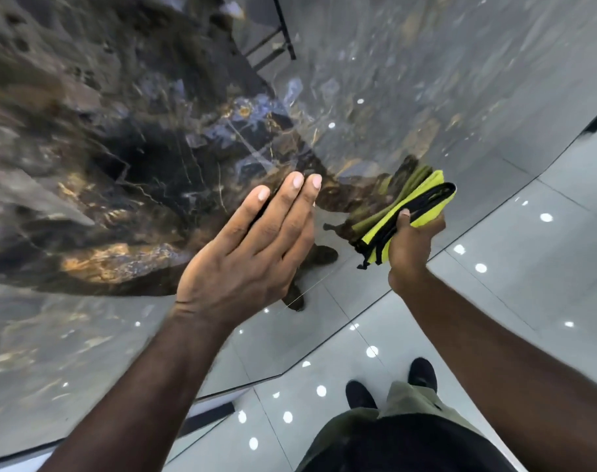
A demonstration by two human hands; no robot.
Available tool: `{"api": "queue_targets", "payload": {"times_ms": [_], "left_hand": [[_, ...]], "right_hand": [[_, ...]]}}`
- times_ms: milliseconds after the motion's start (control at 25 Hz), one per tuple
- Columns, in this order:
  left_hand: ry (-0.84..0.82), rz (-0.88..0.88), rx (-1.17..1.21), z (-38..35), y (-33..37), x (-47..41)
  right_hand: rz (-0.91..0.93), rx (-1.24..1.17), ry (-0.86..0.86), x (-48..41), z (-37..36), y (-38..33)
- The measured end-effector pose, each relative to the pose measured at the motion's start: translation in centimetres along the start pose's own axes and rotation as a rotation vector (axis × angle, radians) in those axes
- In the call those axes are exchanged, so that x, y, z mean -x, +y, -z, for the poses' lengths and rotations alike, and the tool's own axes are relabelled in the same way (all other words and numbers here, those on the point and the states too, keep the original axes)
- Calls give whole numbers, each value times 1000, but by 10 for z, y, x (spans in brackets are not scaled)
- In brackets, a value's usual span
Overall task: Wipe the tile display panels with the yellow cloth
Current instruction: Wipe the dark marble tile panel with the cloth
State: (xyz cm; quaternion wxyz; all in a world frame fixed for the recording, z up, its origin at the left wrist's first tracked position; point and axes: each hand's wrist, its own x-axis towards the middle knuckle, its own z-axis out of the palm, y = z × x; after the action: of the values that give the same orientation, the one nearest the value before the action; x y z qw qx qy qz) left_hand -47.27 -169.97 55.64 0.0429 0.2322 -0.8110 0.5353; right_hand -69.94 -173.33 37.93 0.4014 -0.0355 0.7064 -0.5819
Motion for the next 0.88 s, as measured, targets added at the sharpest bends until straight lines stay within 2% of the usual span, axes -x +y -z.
{"api": "queue_targets", "payload": {"times_ms": [80,120,240,320,400,440,480,560,600,640,680,720,760,800,880], "left_hand": [[9,-13,5,0,1,-1],[14,-4,20,0,1,-1],[-9,3,21,1,1,1],[-43,17,39,3,-1,0],[-38,154,139,11,-2,-4],[-39,234,162,17,-3,-7],[-42,300,180,24,-4,-11],[-20,364,199,36,-10,-15],[-2,376,203,42,-16,-16],[8,379,205,46,-24,-16],[11,375,196,50,-33,-16],[9,374,186,53,-41,-16],[12,379,184,54,-47,-17],[19,388,192,55,-52,-17],[24,408,218,53,-58,-19]], "right_hand": [[-196,-64,12,-1,-9,-6],[-142,-40,12,10,-12,-13],[351,-30,-34,44,-10,-20],[380,-78,-12,33,-15,-44],[309,-97,82,29,-16,-75],[420,-47,74,48,-13,-87],[662,5,67,70,-12,-94],[1153,104,-54,107,-4,-92],[1268,164,-72,111,-2,-94],[1278,195,-27,105,-6,-100],[1137,159,31,95,-10,-114],[905,51,52,91,-12,-129],[758,-12,43,97,-14,-139],[781,-15,21,111,-15,-142],[1180,120,-59,137,-9,-127]]}}
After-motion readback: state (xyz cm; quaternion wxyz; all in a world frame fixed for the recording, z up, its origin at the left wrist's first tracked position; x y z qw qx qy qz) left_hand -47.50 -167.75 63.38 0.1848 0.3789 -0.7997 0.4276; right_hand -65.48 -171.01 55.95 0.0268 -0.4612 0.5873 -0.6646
